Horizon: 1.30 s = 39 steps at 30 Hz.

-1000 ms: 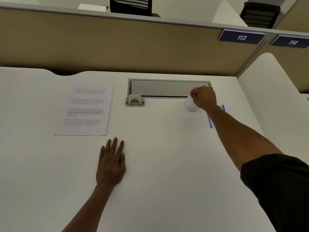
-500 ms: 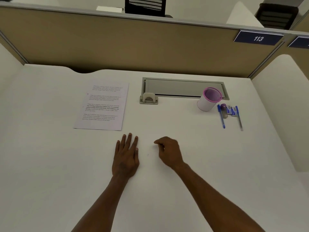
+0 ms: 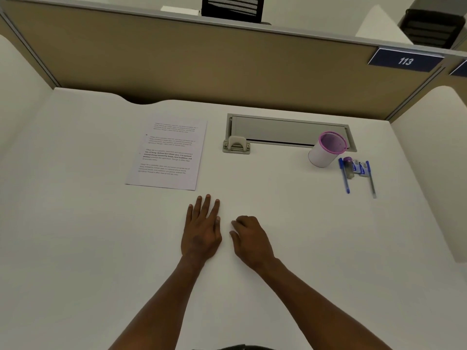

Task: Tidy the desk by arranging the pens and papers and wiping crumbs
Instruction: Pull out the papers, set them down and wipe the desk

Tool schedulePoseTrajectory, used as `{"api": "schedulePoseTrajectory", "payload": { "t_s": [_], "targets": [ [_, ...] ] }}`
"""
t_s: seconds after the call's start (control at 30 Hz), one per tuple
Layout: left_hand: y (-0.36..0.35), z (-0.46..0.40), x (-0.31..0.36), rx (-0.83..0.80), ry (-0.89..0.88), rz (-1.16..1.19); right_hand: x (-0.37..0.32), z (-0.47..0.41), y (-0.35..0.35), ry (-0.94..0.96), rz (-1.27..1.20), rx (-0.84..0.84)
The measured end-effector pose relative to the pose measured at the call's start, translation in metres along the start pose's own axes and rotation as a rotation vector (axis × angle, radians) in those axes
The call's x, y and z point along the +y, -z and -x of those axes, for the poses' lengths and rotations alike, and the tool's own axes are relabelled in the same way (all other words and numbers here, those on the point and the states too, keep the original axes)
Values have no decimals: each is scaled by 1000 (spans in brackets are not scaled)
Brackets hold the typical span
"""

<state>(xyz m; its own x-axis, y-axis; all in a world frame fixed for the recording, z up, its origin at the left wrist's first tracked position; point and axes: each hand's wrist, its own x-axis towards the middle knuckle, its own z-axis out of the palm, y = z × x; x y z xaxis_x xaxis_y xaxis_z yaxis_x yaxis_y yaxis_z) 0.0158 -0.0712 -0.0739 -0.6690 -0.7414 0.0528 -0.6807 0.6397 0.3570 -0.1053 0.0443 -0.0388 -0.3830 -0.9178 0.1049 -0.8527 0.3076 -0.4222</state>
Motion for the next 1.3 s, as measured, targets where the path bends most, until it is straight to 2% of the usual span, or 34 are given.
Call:
{"api": "schedulePoseTrajectory", "payload": {
  "t_s": [0.3, 0.37, 0.47, 0.53, 0.73, 0.9, 1.1, 1.3],
  "targets": [
    [1, 0, 0, -9, 0, 9, 11, -6, 1, 154, 100, -107],
    [2, 0, 0, -1, 1, 14, 14, -11, 7, 82, -16, -86],
    [2, 1, 1, 11, 1, 9, 21, -10, 15, -154, -305, 33],
    [1, 0, 1, 11, 0, 12, 23, -5, 18, -236, -361, 63],
    [0, 0, 1, 1, 9, 10, 7, 4, 16, -173, -123, -109],
    [1, -1, 1, -3, 3, 11, -16, -1, 1, -171, -2, -87],
    [0, -1, 1, -17, 7, 5, -24, -2, 6, -48, 140, -152],
    [2, 0, 1, -10, -4, 4, -28, -30, 18, 11, 177, -221]
  ]
}}
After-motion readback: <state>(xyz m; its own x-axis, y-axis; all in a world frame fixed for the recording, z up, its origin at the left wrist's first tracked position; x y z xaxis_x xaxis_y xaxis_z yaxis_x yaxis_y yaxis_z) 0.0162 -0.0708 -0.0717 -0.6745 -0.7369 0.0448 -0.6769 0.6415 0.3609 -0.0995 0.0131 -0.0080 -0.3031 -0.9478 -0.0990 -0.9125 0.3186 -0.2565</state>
